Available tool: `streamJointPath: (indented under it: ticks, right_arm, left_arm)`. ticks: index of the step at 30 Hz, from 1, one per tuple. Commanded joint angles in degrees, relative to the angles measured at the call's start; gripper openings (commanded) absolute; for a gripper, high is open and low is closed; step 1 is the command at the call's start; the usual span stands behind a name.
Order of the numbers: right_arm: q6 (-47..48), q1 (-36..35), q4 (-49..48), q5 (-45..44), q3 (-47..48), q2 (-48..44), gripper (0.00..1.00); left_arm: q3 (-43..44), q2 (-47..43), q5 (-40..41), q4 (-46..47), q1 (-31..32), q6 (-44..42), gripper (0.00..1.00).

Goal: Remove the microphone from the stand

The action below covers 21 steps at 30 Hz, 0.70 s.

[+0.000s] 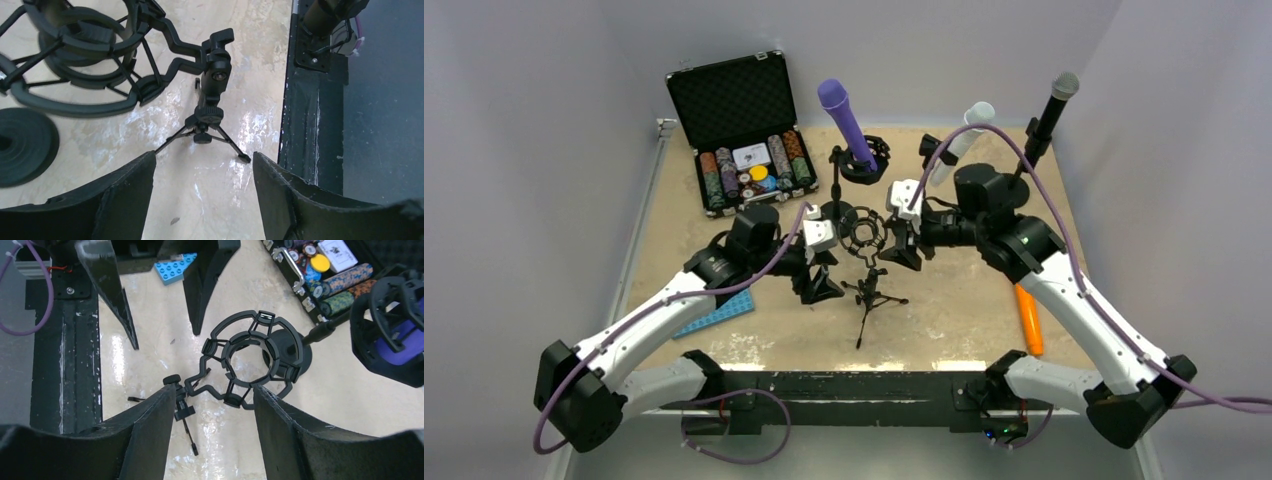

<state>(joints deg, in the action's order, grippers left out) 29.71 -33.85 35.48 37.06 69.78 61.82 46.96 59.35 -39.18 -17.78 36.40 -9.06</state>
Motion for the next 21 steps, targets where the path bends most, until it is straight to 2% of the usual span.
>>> streamJointPath:
  ticks: [1, 4, 9, 14, 21]
  right_arm:
    - [-3.23, -0.78, -2.13, -3.75, 3.88, 3.59, 0.61]
    - [-1.42, -0.78, 0.65, -2.05, 5.35, 3.96, 0.60]
    - [-0.70, -0.78, 7.81, -2.24, 8.33, 4.66, 0.59]
    - [-0.39, -0.78, 11.46, -0.15, 9.89, 5.67, 0.59]
    - [-1.16, -0.75, 9.21, -0.86, 9.81, 7.33, 0.58]
  left_arm:
    - [-1.34, 4.41, -6.37, 12.27, 0.37, 0.83, 0.73]
    - [-3.88, 5.65, -5.33, 19.79, 0.68, 0.62, 0.72]
    - [-6.48, 8.81, -4.35, 26.70, 1.07, -2.47, 0.69]
    - [-6.47, 10.90, -6.43, 27.74, 1.22, -5.38, 0.66]
    - [-5.99, 11.31, -8.05, 26.06, 1.55, -4.16, 0.58]
